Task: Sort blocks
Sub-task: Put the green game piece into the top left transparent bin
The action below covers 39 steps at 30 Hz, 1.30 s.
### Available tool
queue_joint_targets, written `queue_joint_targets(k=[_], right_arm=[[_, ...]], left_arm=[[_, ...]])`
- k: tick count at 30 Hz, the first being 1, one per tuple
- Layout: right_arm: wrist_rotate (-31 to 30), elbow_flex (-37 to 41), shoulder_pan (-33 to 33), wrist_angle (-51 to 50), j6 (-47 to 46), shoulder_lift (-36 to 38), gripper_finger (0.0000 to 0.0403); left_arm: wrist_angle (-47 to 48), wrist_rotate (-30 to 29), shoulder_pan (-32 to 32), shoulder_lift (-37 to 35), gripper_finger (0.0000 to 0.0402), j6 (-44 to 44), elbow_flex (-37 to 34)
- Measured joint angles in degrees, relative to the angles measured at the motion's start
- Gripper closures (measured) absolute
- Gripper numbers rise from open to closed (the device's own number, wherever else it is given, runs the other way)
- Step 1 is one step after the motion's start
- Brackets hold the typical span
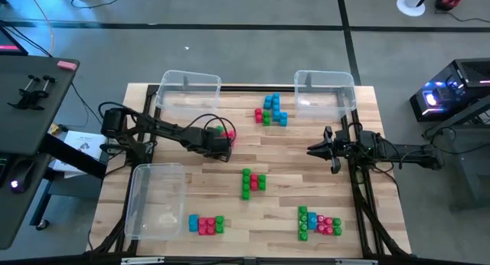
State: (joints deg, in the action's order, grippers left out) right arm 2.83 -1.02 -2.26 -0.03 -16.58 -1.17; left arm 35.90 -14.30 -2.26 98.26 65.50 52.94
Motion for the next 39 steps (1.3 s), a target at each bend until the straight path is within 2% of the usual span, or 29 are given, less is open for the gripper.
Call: queue_joint_targets(k=[6,11,13,16,19,21,23,26,28,31,34,37,39], right_arm=[[0.0,0.0,0.0,0.0,0.1,0.0,0.0403],[0.0,0.0,0.0,0.3,-0.1,0.0,0.0403],[-0.1,0.0,0.0,0.7,-0.8,0.0,0.0403],[-1.0,0.0,0.0,2.0,-1.4,0.0,0.0403],[-3.4,0.0,0.0,7.6,-6.8,0.0,0.0403],[-8.6,0.0,0.0,13.2,-12.9,0.0,0.0403],[-16.5,0.0,0.0,17.4,-18.6,0.0,0.0403],[-31.6,0.0,0.0,19.0,-21.7,0.0,0.0403],[-37.1,0.0,0.0,18.6,-25.5,0.0,0.0403],[-38.4,0.0,0.0,19.1,-31.2,-1.5,0.0403],[-32.4,0.0,0.0,23.3,-33.5,-3.8,0.0403],[-29.7,0.0,0.0,31.3,-33.9,-7.2,0.0403],[-30.0,-1.2,0.0,35.1,-32.3,-9.6,0.0401]], left_arm=[[6.9,4.1,1.8,-7.4,0.0306,-3.5,0.0],[12.0,8.0,3.9,-19.6,0.0306,-8.5,-0.1],[7.8,9.7,4.9,-25.5,0.0306,-13.4,-0.1],[-4.4,9.7,6.2,-32.6,0.0306,-22.5,-0.1],[-14.5,2.4,5.0,-37.0,0.0306,-28.0,0.0],[-16.6,-3.3,2.8,-38.6,0.0306,-31.5,0.1],[-15.2,-7.8,-0.5,-39.7,0.0306,-33.7,0.1],[-10.4,-10.3,-7.5,-40.4,0.0306,-35.6,0.1],[-6.5,-10.3,-13.3,-40.1,0.0306,-35.7,0.1],[-1.1,-8.2,-22.0,-38.4,0.0306,-35.8,0.1],[2.4,-1.9,-29.1,-35.9,0.0305,-35.8,0.0],[4.6,4.5,-32.6,-33.7,0.0275,-38.7,0.0],[4.9,5.5,-33.3,-32.9,0.0243,-40.8,0.0]])
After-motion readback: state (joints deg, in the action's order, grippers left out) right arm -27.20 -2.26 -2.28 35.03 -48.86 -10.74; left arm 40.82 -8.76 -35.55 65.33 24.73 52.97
